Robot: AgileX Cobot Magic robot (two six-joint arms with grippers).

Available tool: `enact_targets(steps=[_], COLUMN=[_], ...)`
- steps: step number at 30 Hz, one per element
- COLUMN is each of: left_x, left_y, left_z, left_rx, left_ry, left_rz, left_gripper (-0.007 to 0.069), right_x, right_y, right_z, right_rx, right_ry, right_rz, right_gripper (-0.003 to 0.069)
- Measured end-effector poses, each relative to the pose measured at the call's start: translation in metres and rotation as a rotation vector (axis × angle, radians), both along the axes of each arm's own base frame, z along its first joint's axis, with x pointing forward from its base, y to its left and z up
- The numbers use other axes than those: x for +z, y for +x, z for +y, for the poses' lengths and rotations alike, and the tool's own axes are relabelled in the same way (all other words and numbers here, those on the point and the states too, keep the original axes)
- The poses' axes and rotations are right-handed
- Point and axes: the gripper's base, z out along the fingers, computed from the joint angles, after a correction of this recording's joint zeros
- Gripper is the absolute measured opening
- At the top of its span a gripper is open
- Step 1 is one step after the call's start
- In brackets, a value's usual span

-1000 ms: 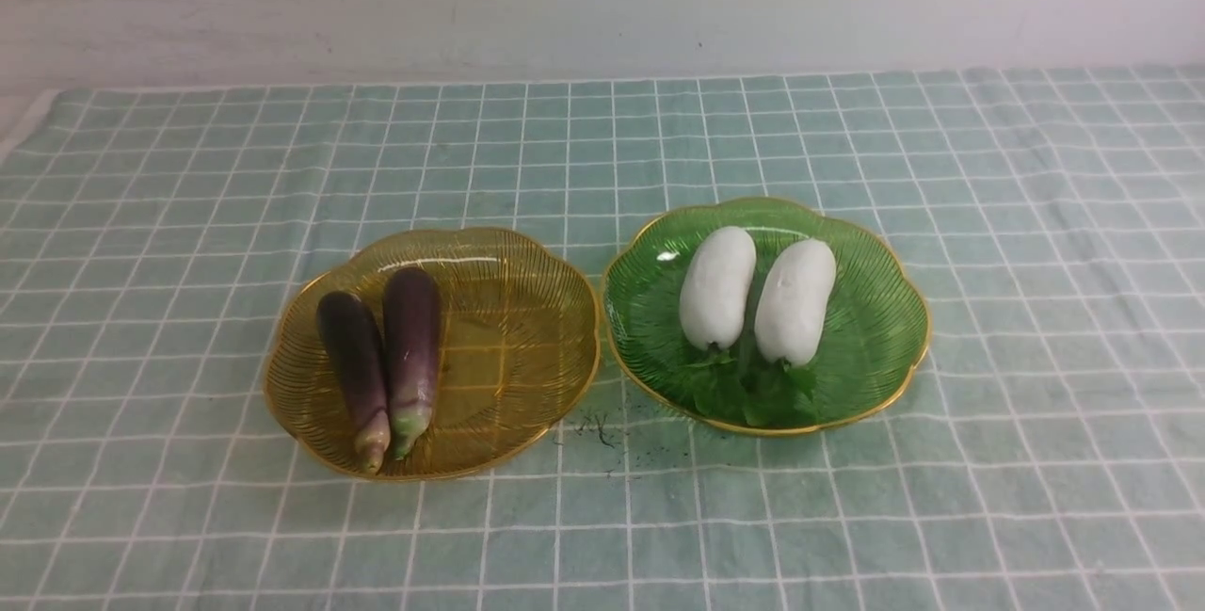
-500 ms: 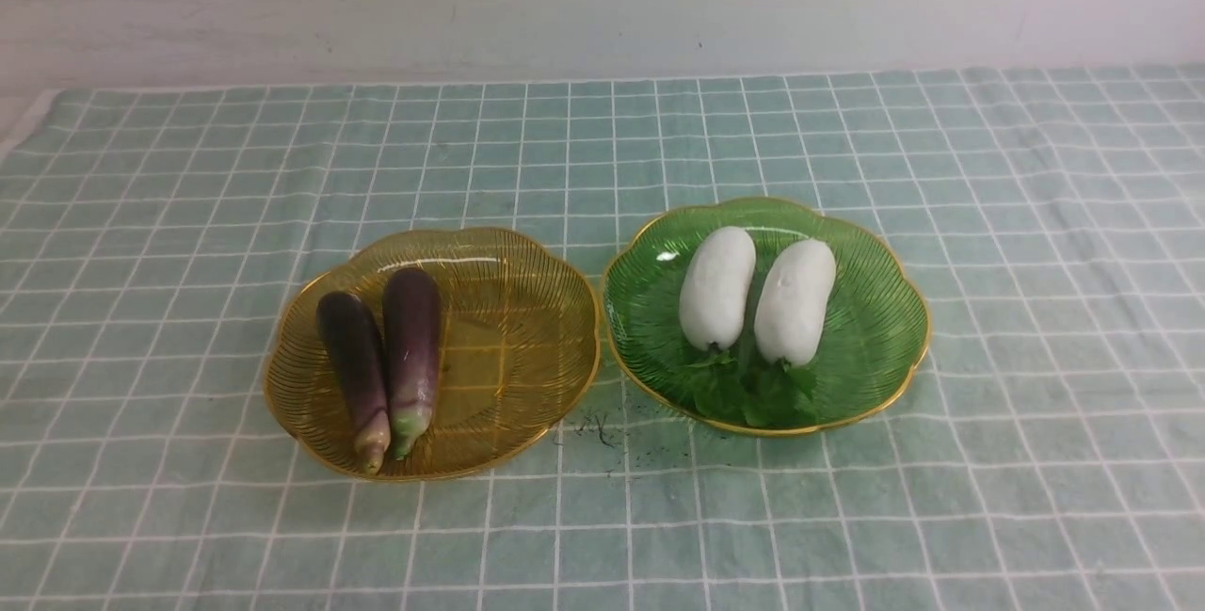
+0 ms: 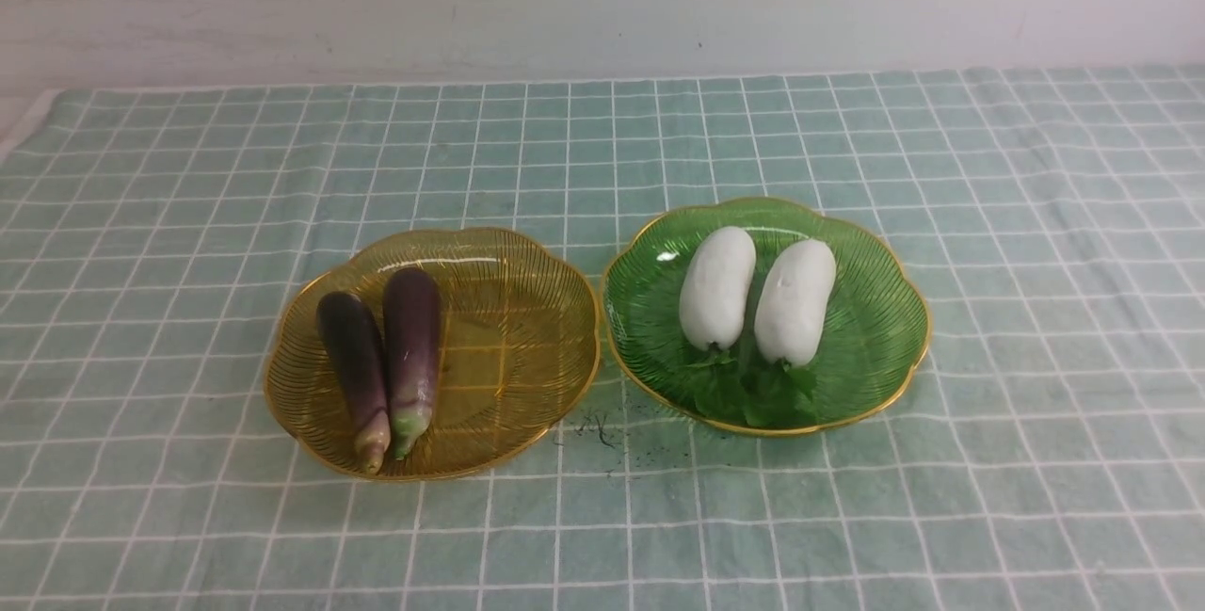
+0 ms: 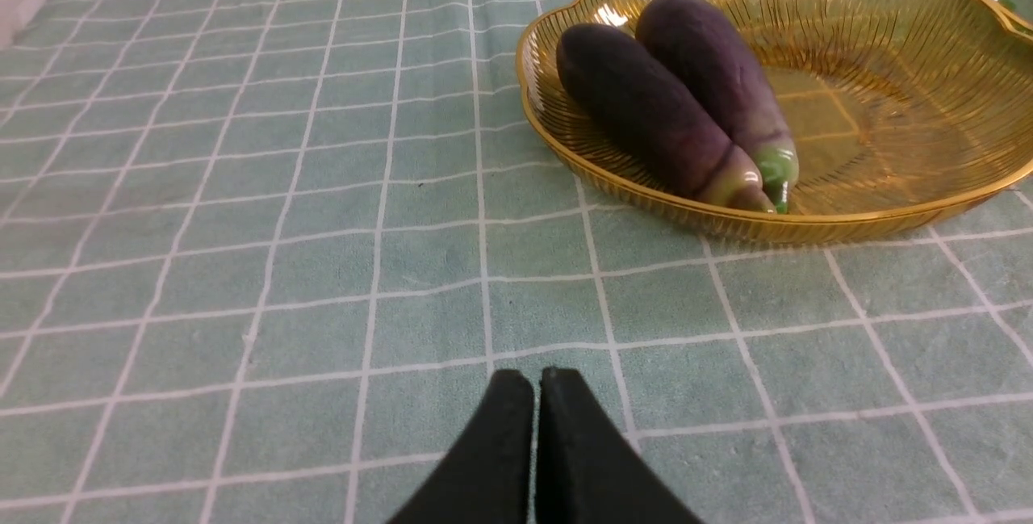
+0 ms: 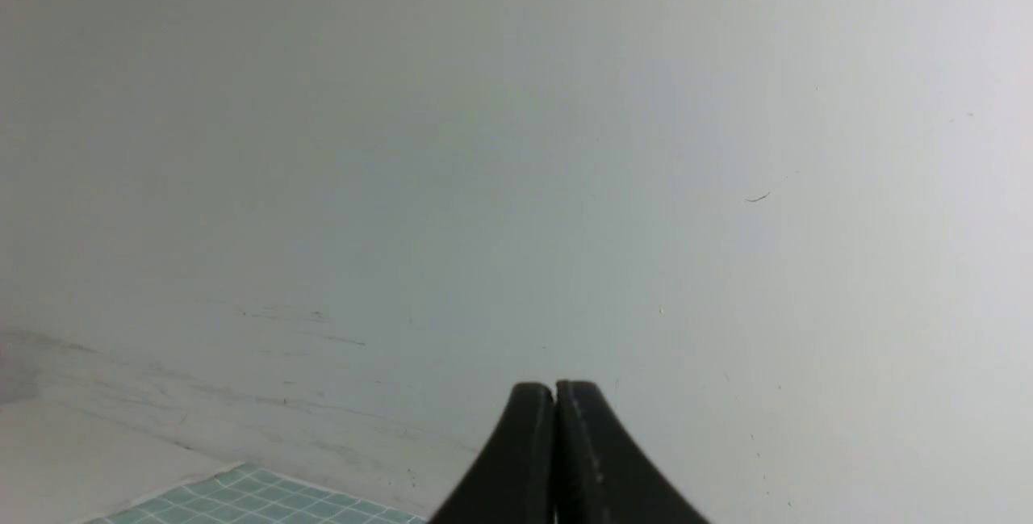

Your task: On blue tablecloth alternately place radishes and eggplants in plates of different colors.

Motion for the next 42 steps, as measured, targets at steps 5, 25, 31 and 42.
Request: enact_targets(steps=[5,25,31,42], left_x=[0.0,0.0,0.0,0.0], left_y=[0.0,0.0,0.0,0.0], left_z=[0.0,0.0,0.0,0.0], left_rx=[0.0,0.0,0.002,0.002], left_ry=[0.0,-0.001,-0.009,-0.009], left_rz=[0.001,0.0,0.0,-0.001], left_gripper=[-0.0008,-0.0008,-0.0008,-0.0008], right_x=[0.0,-0.041,-0.118,-0.189], right_y=[0.0,0.011,0.03,0.022], right_z=[0.001,0.002,-0.009,-0.015], right_rx=[0.028,-0.148,-0.405,-0.487], right_ry=[0.042,-0.049,-0.113,-0.132], right_rz=[0.02,0.17,0.395,0.554], right_gripper=[-0.0015,-0.0015,-0.0015,-0.0015])
